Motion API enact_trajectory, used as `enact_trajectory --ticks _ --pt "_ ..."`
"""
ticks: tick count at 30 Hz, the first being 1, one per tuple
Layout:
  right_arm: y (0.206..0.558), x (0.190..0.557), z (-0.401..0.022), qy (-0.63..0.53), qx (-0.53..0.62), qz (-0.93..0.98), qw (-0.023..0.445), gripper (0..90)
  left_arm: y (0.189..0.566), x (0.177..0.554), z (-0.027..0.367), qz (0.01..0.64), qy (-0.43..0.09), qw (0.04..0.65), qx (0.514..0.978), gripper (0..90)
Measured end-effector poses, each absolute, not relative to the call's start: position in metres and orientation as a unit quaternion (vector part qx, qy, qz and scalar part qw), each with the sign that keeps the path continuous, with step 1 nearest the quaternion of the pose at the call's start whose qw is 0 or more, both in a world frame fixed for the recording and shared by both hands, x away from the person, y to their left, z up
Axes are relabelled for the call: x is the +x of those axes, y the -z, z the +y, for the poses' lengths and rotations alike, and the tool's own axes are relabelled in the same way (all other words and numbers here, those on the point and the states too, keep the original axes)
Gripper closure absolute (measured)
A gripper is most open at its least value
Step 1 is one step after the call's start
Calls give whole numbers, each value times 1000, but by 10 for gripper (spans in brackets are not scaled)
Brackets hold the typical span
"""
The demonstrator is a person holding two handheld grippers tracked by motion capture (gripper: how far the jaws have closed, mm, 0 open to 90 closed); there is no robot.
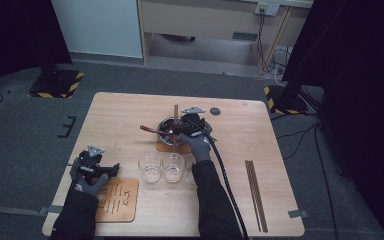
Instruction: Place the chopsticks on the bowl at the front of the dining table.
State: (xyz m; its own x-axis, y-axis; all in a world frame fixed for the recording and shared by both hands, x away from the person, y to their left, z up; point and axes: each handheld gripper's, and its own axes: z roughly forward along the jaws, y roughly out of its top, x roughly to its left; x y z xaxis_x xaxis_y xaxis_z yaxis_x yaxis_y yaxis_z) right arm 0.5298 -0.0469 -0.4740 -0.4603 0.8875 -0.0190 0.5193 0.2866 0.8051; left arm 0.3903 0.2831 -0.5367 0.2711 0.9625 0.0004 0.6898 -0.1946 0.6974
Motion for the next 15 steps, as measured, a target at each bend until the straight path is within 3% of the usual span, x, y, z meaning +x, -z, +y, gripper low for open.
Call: enact_trajectory --ticks 15 --pt "486 533 -52 -370 485 751 252 233 537 390 283 559 -227 300 739 0"
